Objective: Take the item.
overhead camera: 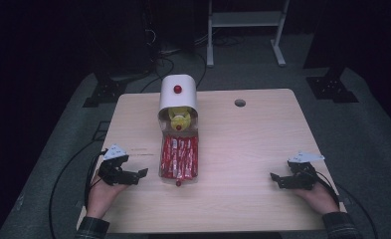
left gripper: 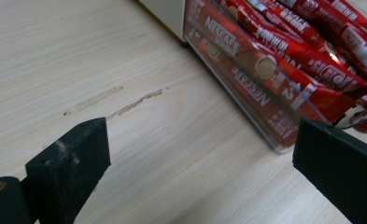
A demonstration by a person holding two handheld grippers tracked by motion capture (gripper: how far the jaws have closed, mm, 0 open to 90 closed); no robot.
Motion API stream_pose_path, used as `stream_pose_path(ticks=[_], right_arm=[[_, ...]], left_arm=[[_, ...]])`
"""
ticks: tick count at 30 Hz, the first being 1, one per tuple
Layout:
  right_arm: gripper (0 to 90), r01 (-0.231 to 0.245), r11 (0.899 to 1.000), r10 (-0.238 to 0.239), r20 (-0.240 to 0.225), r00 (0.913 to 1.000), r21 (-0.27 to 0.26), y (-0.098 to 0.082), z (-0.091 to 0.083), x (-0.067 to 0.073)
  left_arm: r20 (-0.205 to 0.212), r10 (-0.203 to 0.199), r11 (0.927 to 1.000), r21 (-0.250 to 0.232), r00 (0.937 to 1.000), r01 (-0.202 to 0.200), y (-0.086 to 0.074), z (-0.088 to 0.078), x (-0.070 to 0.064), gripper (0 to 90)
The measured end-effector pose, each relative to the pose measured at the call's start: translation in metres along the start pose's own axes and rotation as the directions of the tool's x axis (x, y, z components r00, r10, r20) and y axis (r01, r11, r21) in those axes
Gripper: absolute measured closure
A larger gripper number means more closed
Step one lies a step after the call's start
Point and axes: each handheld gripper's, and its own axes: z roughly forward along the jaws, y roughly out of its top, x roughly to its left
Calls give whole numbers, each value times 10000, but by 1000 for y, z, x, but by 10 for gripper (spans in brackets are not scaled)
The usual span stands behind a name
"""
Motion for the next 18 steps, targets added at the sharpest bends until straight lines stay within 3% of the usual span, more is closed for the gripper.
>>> stream_pose_path(ticks=[18], right_arm=[[114, 0, 10000, 0, 1, 10000, 2, 0, 0, 0]], left_arm=[[342, 275, 9994, -219, 9990, -268, 23, 5, -12, 38]])
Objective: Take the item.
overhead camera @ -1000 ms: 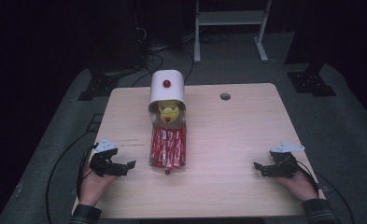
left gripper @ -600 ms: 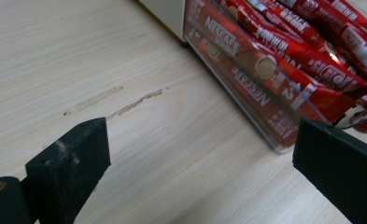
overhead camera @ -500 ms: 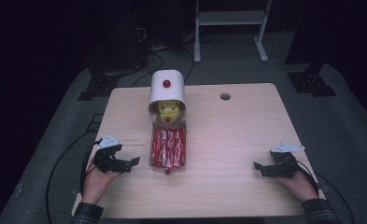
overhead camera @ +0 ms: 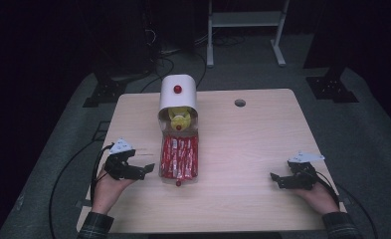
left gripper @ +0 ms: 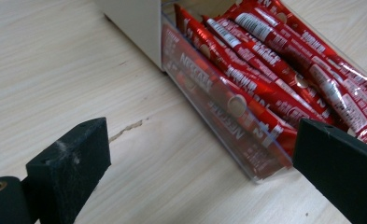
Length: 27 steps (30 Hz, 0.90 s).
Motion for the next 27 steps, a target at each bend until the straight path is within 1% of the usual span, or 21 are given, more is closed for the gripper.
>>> stream_pose_path(ticks=[4, 9, 13, 17, 19, 23, 27], right_arm=[[114, 4, 10000, -4, 0, 10000, -3, 0, 0, 0], [114, 4, 10000, -4, 3, 10000, -1, 0, 0, 0], [114, 4, 10000, -4, 3, 10000, -2, 0, 0, 0], [114, 6, 10000, -6, 1, 10000, -3, 0, 0, 0], [114, 5, 10000, -5, 2, 10000, -2, 0, 0, 0], [114, 6, 10000, -6, 1, 10000, -4, 0, 0, 0], [114, 6, 10000, -6, 3, 10000, -3, 0, 0, 0]], left_arm=[[79, 31, 10000, -69, 10000, -30, 5, 2, -3, 38], [188, 109, 9998, -192, 9998, -106, 12, 4, -7, 59], [258, 244, 9996, -172, 9994, -239, 18, 7, -11, 65], [363, 319, 9993, -187, 9988, -312, 23, 11, -16, 84], [402, 387, 9990, -254, 9984, -377, 24, 12, -18, 114], [523, 451, 9988, -199, 9976, -441, 27, 16, -21, 132], [619, 488, 9985, -261, 9969, -473, 30, 19, -25, 148]])
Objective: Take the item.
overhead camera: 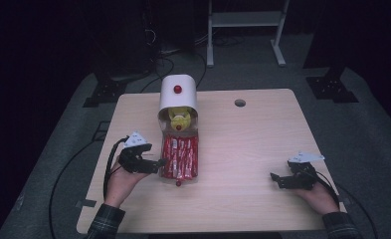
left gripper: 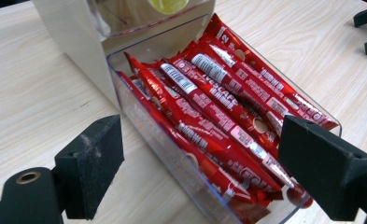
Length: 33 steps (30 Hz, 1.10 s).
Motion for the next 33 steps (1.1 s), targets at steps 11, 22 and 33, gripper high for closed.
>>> stream_pose_path(ticks=[11, 22, 33], right_arm=[[114, 0, 10000, 0, -2, 10000, 1, 0, 0, 0], [114, -1, 10000, 1, -2, 10000, 1, 0, 0, 0], [114, -4, 10000, 4, -3, 10000, 1, 0, 0, 0]], left_arm=[[300, 164, 9998, -139, 9994, -160, 10, 7, -8, 238], [610, 335, 9994, -97, 9976, -329, 18, 21, -17, 323], [867, 330, 9993, 147, 9957, -344, 21, 38, -21, 393]])
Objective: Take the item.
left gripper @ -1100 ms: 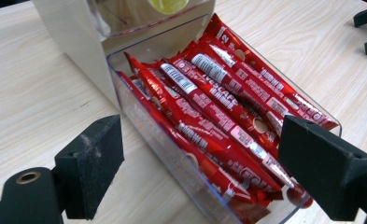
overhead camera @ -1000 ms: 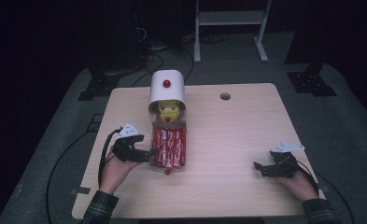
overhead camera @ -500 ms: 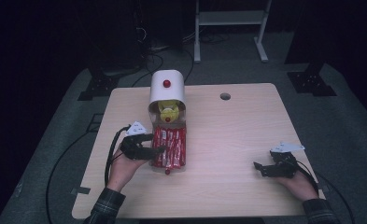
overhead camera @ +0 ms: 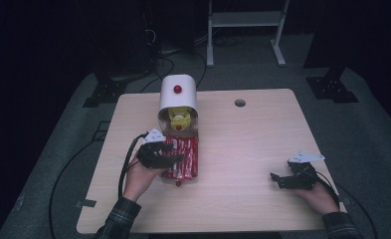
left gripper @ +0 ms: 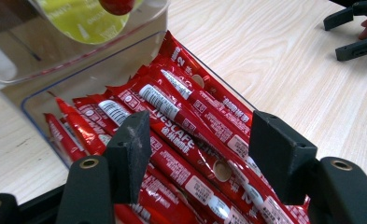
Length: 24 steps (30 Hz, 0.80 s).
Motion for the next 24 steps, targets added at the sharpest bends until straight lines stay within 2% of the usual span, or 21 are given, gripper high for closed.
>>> stream_pose_path(ticks=[16, 19, 24], right_arm=[[114, 1, 10000, -1, -2, 10000, -1, 0, 0, 0], [114, -4, 10000, 4, -2, 10000, 0, 0, 0, 0], [114, 1, 10000, -1, -2, 10000, -6, 0, 0, 0]], left_arm=[[169, 51, 9973, 736, 9998, -63, -1, 21, -2, 491], [82, 134, 9955, 933, 9999, -142, -1, 24, -5, 527], [-45, 32, 9943, 1065, 10000, -27, -1, 24, -6, 589]])
